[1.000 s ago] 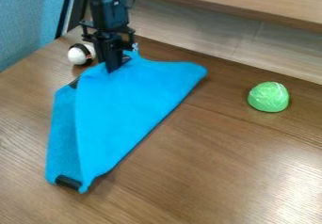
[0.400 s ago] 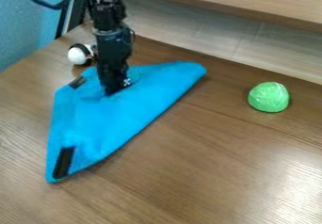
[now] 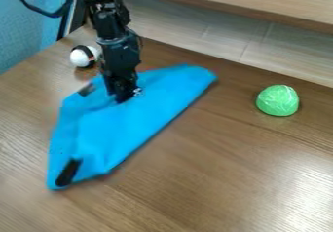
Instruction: Fold the cloth from bottom right to top left
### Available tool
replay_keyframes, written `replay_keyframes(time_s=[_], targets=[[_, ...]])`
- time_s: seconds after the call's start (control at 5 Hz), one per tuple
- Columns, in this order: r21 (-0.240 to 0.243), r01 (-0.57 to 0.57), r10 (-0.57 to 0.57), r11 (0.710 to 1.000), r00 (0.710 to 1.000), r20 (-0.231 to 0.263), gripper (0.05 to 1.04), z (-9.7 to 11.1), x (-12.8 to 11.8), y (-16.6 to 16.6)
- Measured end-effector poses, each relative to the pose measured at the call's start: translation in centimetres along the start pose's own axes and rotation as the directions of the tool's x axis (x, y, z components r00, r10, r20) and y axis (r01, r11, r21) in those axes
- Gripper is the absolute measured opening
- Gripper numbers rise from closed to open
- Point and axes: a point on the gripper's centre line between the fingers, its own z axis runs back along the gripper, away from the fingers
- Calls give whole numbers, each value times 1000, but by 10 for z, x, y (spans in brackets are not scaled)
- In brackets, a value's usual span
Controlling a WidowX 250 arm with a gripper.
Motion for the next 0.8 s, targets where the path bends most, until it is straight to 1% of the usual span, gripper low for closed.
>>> replay_keyframes(time_s=[0.2, 0.4, 0.6, 0.8], targets=[[-50, -64, 71, 997, 986, 149, 815, 31, -2, -3], [-164, -143, 178, 976, 958, 224, 1001, 53, -10, 1], [-166, -169, 209, 971, 942, 261, 1001, 77, -15, 3], [-133, -190, 213, 973, 960, 180, 1000, 82, -13, -4]])
